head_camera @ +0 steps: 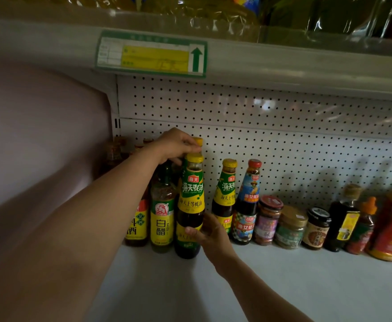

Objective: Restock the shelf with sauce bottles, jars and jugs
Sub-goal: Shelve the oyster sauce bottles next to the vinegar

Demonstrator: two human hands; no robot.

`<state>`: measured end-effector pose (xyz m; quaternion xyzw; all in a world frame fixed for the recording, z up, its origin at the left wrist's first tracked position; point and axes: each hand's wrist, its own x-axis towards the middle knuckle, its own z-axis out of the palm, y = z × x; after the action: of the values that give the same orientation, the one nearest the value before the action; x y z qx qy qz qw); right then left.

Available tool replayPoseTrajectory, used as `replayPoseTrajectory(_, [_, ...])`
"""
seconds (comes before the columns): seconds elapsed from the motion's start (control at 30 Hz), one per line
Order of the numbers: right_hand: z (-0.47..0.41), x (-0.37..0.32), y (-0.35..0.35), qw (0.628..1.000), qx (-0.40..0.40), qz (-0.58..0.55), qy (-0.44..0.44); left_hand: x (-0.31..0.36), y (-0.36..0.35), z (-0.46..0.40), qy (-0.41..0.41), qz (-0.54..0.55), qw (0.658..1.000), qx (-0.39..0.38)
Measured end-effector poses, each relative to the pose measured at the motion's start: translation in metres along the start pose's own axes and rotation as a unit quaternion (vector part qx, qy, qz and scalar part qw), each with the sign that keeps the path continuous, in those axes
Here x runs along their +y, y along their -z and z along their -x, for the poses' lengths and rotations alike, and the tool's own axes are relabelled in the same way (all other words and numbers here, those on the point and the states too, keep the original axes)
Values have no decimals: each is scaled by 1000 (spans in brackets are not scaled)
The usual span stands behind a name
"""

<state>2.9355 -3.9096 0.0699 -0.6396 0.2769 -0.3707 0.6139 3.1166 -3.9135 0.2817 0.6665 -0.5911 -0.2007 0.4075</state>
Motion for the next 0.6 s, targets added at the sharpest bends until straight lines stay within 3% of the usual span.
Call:
replayPoseTrajectory(0.3, [2, -1, 8, 1000, -16, 22, 13, 1, -2, -6, 7, 40, 997, -70])
replayPoseTrajectory(0.6, [5, -1, 11, 998, -32, 46, 7, 6, -4, -11, 13, 12, 998, -60])
